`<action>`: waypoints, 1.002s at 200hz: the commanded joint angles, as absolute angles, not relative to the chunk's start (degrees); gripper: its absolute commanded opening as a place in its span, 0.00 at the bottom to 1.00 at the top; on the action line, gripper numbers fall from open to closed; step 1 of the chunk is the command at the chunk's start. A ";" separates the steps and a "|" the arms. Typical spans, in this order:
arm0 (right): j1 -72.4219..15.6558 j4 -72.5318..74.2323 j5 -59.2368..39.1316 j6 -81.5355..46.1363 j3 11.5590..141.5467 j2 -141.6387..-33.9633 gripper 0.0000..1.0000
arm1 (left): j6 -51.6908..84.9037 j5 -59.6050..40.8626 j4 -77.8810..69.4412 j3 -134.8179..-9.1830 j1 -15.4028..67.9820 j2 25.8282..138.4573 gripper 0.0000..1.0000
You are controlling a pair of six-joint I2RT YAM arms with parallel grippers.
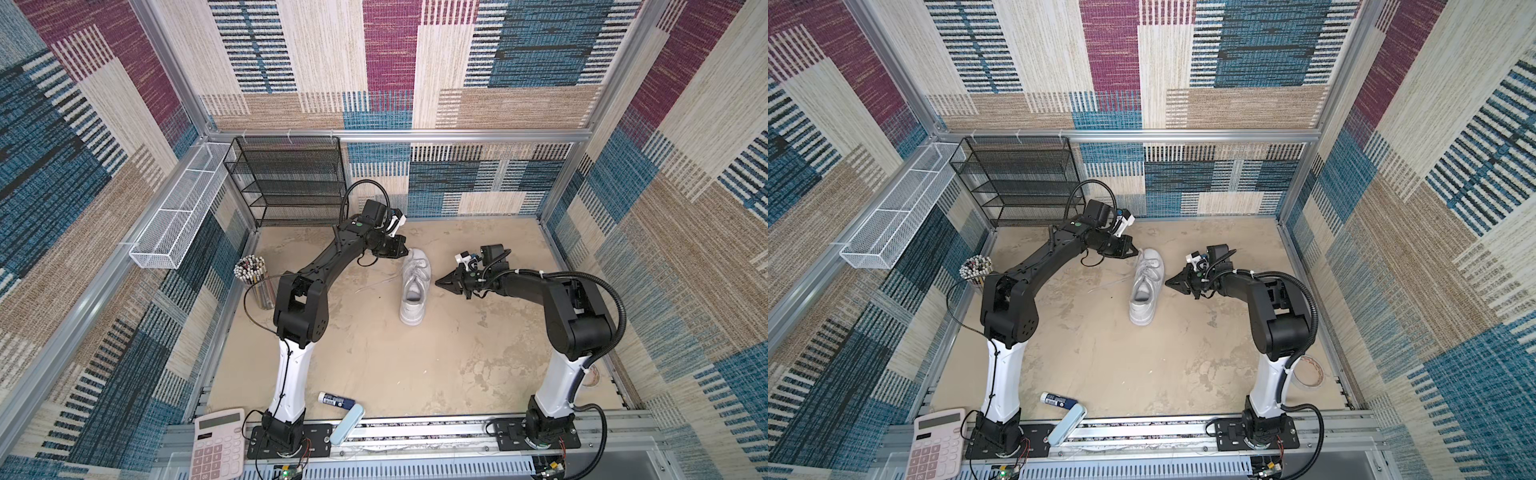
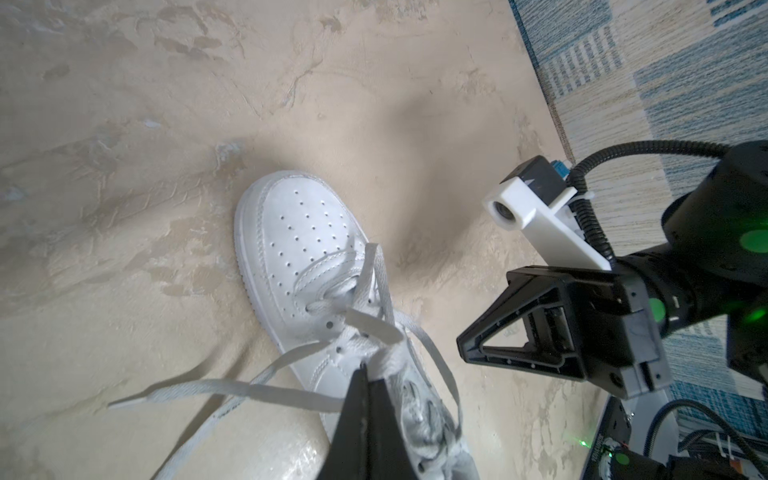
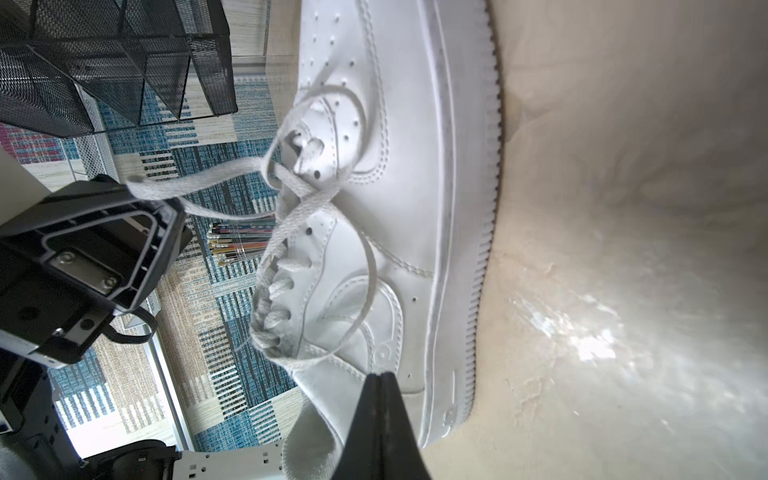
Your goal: Tie the shoes
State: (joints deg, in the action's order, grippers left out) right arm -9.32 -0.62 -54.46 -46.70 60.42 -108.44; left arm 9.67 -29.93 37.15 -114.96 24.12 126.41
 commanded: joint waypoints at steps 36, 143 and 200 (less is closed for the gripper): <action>-11.47 8.17 -57.19 -51.53 60.29 -111.12 0.01 | 7.91 -29.33 39.62 -114.69 25.11 125.20 0.00; -11.87 23.52 -58.70 -61.76 59.85 -112.82 0.02 | 4.74 -28.81 43.48 -116.72 25.66 125.16 0.00; -12.11 32.52 -58.78 -67.50 58.78 -113.18 0.03 | 3.46 -28.53 44.60 -117.20 26.06 125.11 0.00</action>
State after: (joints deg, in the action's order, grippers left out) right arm -11.92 24.27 -57.43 -62.96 59.22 -112.75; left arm 5.54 -28.67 43.18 -116.79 25.85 125.60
